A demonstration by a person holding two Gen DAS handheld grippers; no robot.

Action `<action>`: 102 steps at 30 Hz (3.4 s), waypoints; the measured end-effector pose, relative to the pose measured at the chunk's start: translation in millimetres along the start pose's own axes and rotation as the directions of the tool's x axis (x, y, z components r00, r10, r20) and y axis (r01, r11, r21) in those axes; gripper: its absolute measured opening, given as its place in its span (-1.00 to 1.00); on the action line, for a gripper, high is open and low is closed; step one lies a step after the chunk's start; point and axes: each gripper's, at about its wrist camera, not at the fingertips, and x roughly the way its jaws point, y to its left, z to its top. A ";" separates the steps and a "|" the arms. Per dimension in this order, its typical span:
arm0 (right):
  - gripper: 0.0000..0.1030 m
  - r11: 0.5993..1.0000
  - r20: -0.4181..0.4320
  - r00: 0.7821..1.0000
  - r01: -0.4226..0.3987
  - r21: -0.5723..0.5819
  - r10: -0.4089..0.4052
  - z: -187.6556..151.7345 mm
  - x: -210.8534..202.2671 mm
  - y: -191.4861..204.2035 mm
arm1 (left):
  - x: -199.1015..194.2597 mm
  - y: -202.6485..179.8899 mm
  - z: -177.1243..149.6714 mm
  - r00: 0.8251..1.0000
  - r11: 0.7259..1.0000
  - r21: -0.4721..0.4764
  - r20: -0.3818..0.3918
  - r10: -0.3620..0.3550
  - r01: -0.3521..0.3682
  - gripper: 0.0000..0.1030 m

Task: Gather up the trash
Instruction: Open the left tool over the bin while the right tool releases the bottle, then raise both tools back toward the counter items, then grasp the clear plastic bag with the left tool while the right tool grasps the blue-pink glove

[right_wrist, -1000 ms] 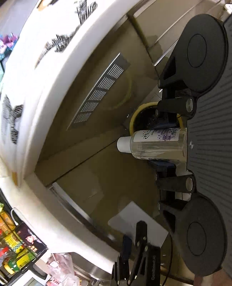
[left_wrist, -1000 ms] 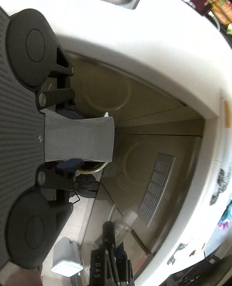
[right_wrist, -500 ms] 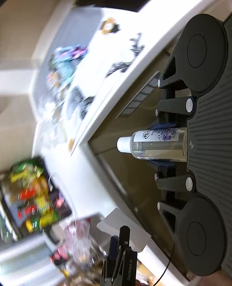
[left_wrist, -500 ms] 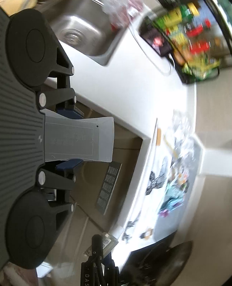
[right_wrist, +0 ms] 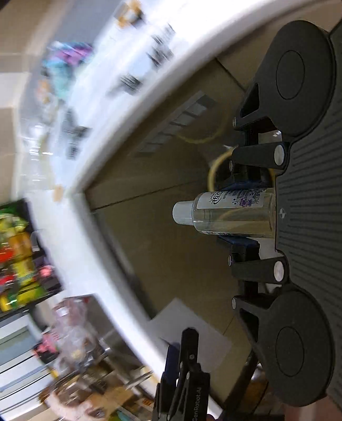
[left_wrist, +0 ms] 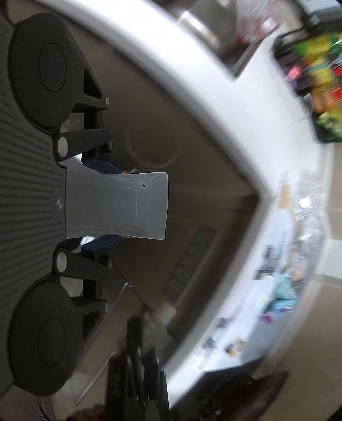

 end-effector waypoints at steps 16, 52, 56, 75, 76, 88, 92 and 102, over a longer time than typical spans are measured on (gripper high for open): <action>-0.26 0.966 -0.260 0.952 0.205 0.160 -0.159 -76.8 312.3 -60.1 | 362.2 3.6 -46.0 0.936 0.978 0.205 -0.332 0.115 -0.048 0.36; 1.00 0.873 0.353 0.812 0.351 0.339 -0.464 73.6 -61.4 51.4 | -29.9 12.1 148.6 0.937 0.955 0.206 0.232 -0.260 0.214 1.00; 1.00 0.881 0.384 0.804 0.340 0.329 -0.454 79.5 -73.9 36.6 | -32.5 -4.8 156.7 0.931 0.957 0.236 0.280 -0.235 0.170 1.00; 1.00 0.868 0.398 0.785 0.345 0.356 -0.475 123.6 -70.1 -50.0 | 0.4 -45.9 244.4 0.953 0.981 0.182 0.279 -0.116 0.066 1.00; 1.00 0.864 0.395 0.782 0.348 0.364 -0.482 125.4 -68.6 -56.0 | 7.2 -46.8 251.3 0.958 0.984 0.172 0.269 -0.097 0.051 1.00; 1.00 0.827 0.338 0.777 0.387 0.408 -0.530 162.6 -29.3 -120.3 | 98.0 -15.6 356.3 0.981 0.991 -0.120 0.190 -0.029 0.052 1.00; 1.00 0.818 0.313 0.781 0.402 0.412 -0.541 179.4 -6.7 -144.1 | 129.7 -2.4 391.9 0.982 0.970 -0.238 0.190 0.001 0.045 1.00; 1.00 0.789 0.210 0.813 0.409 0.457 -0.543 221.1 52.0 -198.9 | 210.3 3.4 442.3 0.996 0.957 -0.288 0.063 0.066 -0.045 1.00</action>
